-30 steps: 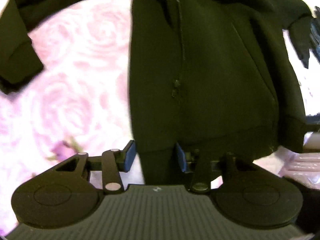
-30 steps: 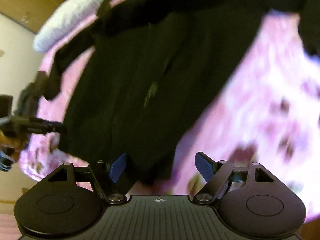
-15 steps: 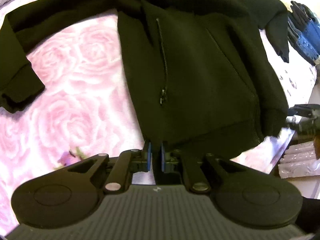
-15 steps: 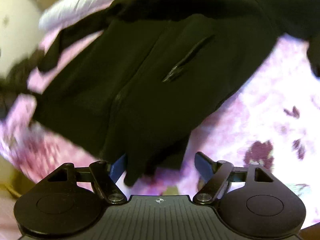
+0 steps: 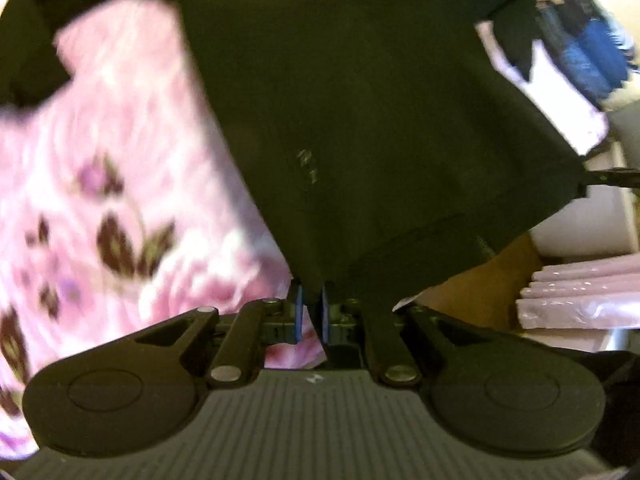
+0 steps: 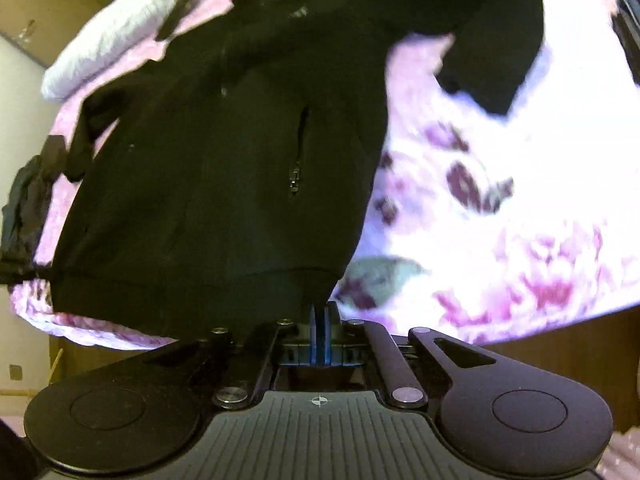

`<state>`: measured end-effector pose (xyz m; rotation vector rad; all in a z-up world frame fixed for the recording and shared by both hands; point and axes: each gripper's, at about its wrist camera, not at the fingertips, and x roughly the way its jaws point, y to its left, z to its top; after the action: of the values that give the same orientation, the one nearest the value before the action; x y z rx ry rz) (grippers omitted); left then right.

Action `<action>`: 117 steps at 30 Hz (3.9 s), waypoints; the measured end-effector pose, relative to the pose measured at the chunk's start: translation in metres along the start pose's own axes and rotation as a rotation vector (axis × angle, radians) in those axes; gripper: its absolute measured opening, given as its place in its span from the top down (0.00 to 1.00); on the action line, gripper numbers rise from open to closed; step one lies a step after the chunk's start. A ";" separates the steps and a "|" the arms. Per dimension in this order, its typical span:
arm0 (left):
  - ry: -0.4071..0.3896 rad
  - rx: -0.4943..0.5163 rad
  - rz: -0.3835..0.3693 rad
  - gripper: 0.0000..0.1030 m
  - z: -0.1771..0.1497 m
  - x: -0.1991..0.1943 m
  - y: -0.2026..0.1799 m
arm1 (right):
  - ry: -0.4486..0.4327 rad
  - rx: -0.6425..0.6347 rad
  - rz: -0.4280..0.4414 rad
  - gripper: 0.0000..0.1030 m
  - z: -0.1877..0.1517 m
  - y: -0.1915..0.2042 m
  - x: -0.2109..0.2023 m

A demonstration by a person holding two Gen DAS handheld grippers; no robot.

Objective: Fold clothes

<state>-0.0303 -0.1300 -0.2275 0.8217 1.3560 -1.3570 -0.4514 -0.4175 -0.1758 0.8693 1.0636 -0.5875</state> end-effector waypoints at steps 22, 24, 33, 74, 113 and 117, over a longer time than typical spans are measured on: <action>-0.113 0.015 0.154 0.83 0.105 -0.035 0.028 | -0.169 0.036 -0.281 0.16 0.105 -0.078 -0.048; -0.139 0.038 0.151 0.82 0.133 -0.035 0.018 | -0.223 0.029 -0.281 0.16 0.140 -0.104 -0.042; -0.122 0.089 0.126 0.80 0.271 0.032 -0.075 | -0.138 0.141 -0.085 0.53 0.286 -0.277 0.027; -0.266 0.879 0.036 0.67 0.535 0.164 -0.276 | -0.187 -0.873 -0.580 0.30 0.191 -0.340 -0.044; -0.347 0.872 0.045 0.66 0.538 0.134 -0.296 | 0.034 -0.237 -0.024 0.91 0.255 -0.395 -0.184; -0.349 0.817 0.053 0.66 0.546 0.146 -0.295 | -0.045 -0.185 -0.272 0.35 0.275 -0.416 -0.158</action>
<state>-0.2486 -0.7286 -0.2055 1.0623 0.4772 -1.9308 -0.6983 -0.8736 -0.1039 0.5519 1.1846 -0.7193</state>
